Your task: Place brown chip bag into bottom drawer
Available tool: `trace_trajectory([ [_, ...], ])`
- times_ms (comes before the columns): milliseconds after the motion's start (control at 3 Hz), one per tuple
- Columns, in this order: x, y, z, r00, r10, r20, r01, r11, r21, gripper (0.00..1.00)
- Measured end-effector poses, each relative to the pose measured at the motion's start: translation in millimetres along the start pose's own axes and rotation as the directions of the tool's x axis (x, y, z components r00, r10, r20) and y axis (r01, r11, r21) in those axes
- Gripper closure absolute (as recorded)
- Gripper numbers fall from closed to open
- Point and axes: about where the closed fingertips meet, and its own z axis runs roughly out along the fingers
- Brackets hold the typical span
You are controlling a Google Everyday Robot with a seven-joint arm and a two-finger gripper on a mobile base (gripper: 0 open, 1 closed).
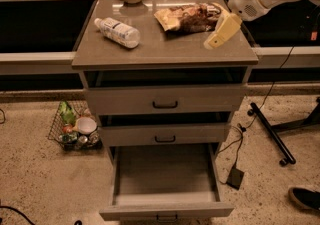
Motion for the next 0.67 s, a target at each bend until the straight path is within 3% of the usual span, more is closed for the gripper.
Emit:
trace_trajectory([
  [667, 22.3, -62.5, 41.8, 0.999, -0.026, 0.037, 0.021, 0.9904, 0.137, 0.00],
])
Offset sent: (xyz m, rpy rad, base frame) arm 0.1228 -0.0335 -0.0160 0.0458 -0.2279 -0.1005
